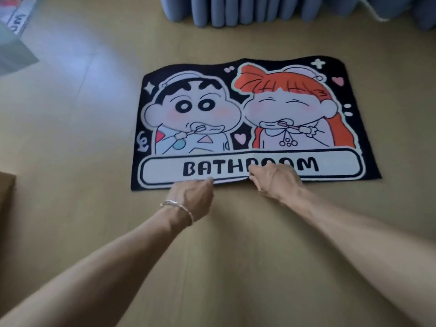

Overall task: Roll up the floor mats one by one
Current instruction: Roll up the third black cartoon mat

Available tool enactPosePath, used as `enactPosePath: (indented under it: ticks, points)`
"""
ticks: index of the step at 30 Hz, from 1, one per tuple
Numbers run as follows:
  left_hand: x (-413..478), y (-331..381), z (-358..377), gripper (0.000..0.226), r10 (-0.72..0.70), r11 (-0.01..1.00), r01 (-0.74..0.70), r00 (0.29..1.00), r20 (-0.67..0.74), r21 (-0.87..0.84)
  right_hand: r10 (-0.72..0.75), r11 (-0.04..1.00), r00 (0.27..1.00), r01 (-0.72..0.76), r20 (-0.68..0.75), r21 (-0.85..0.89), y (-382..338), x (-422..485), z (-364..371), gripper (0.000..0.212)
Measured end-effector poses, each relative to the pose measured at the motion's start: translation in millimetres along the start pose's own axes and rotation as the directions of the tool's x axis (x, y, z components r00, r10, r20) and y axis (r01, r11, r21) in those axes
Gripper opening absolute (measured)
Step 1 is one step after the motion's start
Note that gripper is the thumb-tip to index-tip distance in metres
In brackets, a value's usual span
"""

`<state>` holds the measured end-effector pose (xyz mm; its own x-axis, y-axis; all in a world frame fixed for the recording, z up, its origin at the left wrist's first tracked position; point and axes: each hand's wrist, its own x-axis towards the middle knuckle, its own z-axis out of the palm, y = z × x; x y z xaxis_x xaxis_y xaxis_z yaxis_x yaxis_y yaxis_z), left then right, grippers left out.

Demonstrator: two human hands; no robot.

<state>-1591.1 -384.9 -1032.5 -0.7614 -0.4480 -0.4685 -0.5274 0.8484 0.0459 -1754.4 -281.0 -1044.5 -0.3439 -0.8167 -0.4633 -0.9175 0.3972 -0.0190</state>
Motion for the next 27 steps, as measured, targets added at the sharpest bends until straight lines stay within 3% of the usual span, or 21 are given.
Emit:
enactPosePath:
  ticks: [2, 6, 9, 12, 16, 19, 24, 27]
  points:
    - [-6.4, -7.1, 2.5, 0.030, 0.019, 0.999, -0.014, 0.996, -0.087, 0.051, 0.014, 1.000, 0.999, -0.014, 0.045, -0.016, 5.8, -15.4, 5.2, 0.013]
    - [-23.8, -16.6, 29.1, 0.043, -0.063, 0.997, 0.065, 0.997, -0.052, 0.030, 0.030, 0.999, 0.995, -0.032, 0.100, 0.014, 10.2, -36.2, 10.8, 0.024]
    - [-36.3, -33.8, 40.3, 0.024, -0.111, 0.970, 0.098, 0.993, 0.045, 0.220, 0.046, 0.998, 0.996, -0.049, 0.082, 0.032, 10.0, -41.9, 9.3, 0.027]
    - [-49.5, -53.5, 46.8, 0.029, -0.123, 0.945, 0.083, 0.987, 0.108, 0.317, 0.049, 0.998, 0.997, -0.051, 0.051, 0.026, 9.2, -42.2, 8.0, 0.028]
    - [-51.9, -52.4, 42.1, 0.027, -0.109, 0.965, 0.109, 0.994, -0.016, 0.237, 0.021, 0.996, 0.999, -0.023, 0.027, 0.081, 8.7, -40.2, 7.2, 0.028]
    - [-42.7, -48.0, 38.8, 0.021, -0.118, 0.941, 0.120, 0.993, -0.024, 0.315, -0.001, 0.990, 0.999, -0.004, 0.036, 0.142, 5.5, -42.4, 6.5, 0.027]
    - [-37.6, -43.0, 38.8, 0.029, -0.020, 0.890, -0.016, 0.997, 0.073, 0.456, 0.063, 0.944, 0.995, -0.086, 0.084, 0.319, 4.3, -53.7, 15.4, 0.034]
    - [-38.8, -19.6, 35.5, 0.027, 0.021, 0.890, -0.103, 0.982, 0.186, 0.444, 0.124, 0.901, 0.977, -0.184, 0.173, 0.394, 2.6, -54.8, 19.0, 0.045]
